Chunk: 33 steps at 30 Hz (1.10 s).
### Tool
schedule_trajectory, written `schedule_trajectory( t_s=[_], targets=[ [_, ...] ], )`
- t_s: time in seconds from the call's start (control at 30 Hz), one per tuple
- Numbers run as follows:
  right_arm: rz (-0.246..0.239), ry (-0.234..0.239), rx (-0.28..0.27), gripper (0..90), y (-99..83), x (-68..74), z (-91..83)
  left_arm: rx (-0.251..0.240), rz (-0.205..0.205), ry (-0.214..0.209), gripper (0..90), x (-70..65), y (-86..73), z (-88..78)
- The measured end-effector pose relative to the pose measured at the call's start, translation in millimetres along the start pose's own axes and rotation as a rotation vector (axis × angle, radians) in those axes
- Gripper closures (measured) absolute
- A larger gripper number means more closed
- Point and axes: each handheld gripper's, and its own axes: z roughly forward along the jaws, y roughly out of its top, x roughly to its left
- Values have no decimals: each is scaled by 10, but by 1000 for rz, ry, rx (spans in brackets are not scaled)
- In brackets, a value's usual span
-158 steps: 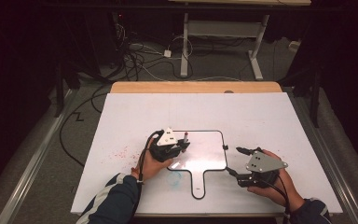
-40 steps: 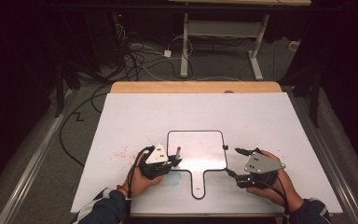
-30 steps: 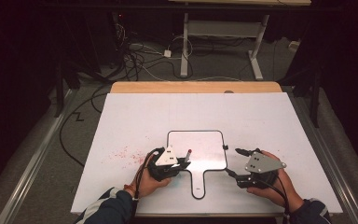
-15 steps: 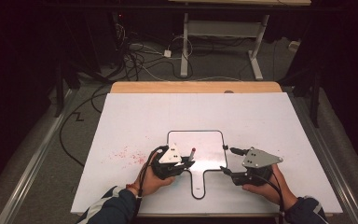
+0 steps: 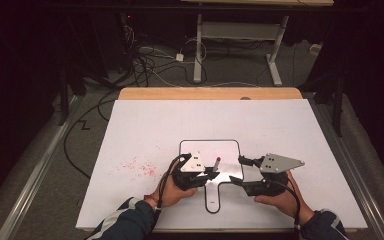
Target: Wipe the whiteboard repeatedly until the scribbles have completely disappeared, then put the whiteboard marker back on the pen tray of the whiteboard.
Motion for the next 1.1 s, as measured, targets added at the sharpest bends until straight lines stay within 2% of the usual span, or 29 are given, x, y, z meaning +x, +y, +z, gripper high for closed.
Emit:
schedule_trajectory(
  t_s=[0.2,0.3,0.37,0.5,0.57,0.67,0.83,0.97,1.07,1.1],
  targets=[
    [33,39,-5,366,91,6,110,-17,10,-54,785,-81,113,121],
    [54,61,-11,410,113,-12,130,-33,0,-77,785,-110,151,165],
    [65,84,-37,471,132,-18,118,-36,-2,-86,784,-128,168,197],
    [60,68,-45,654,124,-17,65,-40,7,-95,784,-149,196,231],
    [77,79,-55,706,111,-37,34,-40,11,-87,784,-166,203,239],
    [72,77,-64,801,111,-35,0,-41,12,-87,783,-183,212,246],
    [61,79,-74,808,120,-2,-24,-43,19,-85,783,-207,227,239],
    [84,78,-87,810,119,-11,-37,-57,13,-85,782,-209,233,243],
    [95,74,-85,811,122,-21,-46,-57,29,-69,770,-221,236,249],
    [98,69,-89,811,123,-24,-53,-49,34,-51,739,-229,236,251]
  ],
)
